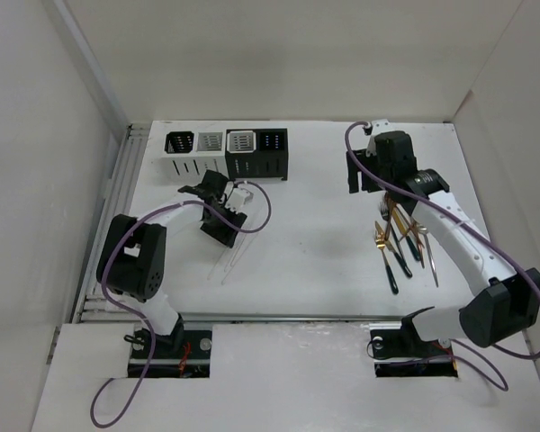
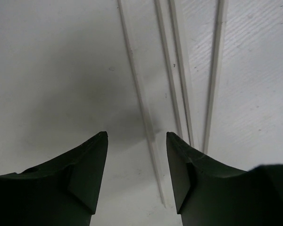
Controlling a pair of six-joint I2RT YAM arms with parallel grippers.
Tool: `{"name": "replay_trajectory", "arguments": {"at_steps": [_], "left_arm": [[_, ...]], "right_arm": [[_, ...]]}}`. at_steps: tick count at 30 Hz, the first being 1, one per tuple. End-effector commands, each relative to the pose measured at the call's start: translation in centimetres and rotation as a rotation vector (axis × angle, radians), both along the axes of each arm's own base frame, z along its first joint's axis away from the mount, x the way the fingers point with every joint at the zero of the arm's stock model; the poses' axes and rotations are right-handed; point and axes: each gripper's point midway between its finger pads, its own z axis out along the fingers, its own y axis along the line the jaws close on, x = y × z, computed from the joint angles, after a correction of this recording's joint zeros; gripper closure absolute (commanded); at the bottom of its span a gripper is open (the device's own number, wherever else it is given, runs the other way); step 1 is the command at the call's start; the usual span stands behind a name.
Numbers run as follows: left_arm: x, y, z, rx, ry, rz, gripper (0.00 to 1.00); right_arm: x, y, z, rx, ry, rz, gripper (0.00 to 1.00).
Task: Sort the eating utensils into containers
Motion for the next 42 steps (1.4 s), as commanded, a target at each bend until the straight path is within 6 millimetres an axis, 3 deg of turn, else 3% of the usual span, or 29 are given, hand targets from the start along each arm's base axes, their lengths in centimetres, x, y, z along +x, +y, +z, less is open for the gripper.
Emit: {"name": "replay_trajectory", "arguments": {"at_steps": [1,4,8,9,13,17,21,22,23,28,32,37,42], "left_arm": [[0.6,1.4,-0.6,0.083,-0.016,0.043,0.51],[0.2,1.7,-1.1,0.103,0.016,0.058,0.54],[-1.3,0.5,-2.0,0.127,0.081,-0.02,0.54],[-2.5,0.1,-2.3,0.144,0.119,-0.05,0.51],[-2.8,0.2,-3.0,0.205,0.142,-0.062,0.5],[-2.6,1.2,-4.2,0.228,0.192,-0.009,0.58],[-2.9,1.0,-4.6,0.207,0.24,-0.004,0.74],[-3.4,1.0,-4.9,0.207,0.264,-0.006,0.81],[-3.2,0.8,-5.0,0.198,0.27,-0.008,0.97],[-2.9,-0.1,-4.5,0.126,0.295,-0.01,1.0],[-0.9,-1.6,-0.7,0.039,0.18,-0.069,1.0],[2.9,-2.2,9.0,-0.038,-0.177,-0.144,1.0],[4.7,-2.6,16.6,-0.127,-0.393,-0.177,1.0]], "right_arm": [[-0.8,0.0,1.8,0.041,-0.038,-0.005,0.2],[-1.2,-0.3,2.3,0.041,-0.053,-0.013,0.2],[-1.6,-0.9,2.5,0.031,-0.062,-0.032,0.2],[-1.7,-1.2,2.9,0.026,-0.074,-0.044,0.2],[-2.1,-1.7,2.9,0.01,-0.068,-0.062,0.2],[-2.2,-2.0,3.4,0.001,-0.08,-0.066,0.2],[-2.6,-2.9,4.7,-0.015,-0.113,-0.092,0.2],[-2.6,-2.9,4.7,-0.015,-0.114,-0.092,0.2],[-2.7,-3.2,5.1,-0.027,-0.128,-0.098,0.2],[-3.3,-4.2,6.0,-0.032,-0.153,-0.13,0.2],[-3.4,-4.1,6.0,-0.022,-0.159,-0.12,0.2],[-2.8,-2.8,6.6,0.024,-0.191,-0.072,0.2],[-1.5,-0.9,6.4,0.069,-0.198,-0.006,0.25]]}}
